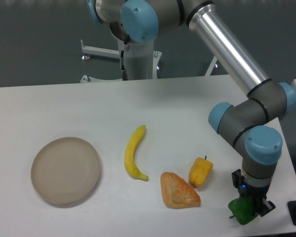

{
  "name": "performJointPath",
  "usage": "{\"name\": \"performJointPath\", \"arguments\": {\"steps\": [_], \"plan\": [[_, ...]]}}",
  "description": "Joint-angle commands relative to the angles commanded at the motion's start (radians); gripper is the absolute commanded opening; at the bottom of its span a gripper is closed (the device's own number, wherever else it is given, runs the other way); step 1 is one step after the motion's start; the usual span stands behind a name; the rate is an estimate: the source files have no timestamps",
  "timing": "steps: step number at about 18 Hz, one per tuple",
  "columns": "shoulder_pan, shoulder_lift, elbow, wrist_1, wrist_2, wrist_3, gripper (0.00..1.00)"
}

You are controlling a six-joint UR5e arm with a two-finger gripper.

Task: Place the green pepper on the table
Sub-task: 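Lift the held green pepper and carry it up and away from the yellow pepper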

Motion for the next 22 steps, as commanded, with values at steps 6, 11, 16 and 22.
{"name": "performJointPath", "arguments": {"steps": [6, 11, 16, 22], "plan": [[-0.008, 0.038, -0.056, -0.006, -0.005, 0.000, 0.32], [0.002, 0.150, -0.188, -0.029, -0.046, 0.000, 0.32], [0.047, 0.282, -0.345, -0.061, -0.092, 0.018, 0.32], [0.136, 0.451, -0.575, -0.091, -0.118, 0.142, 0.32]]}}
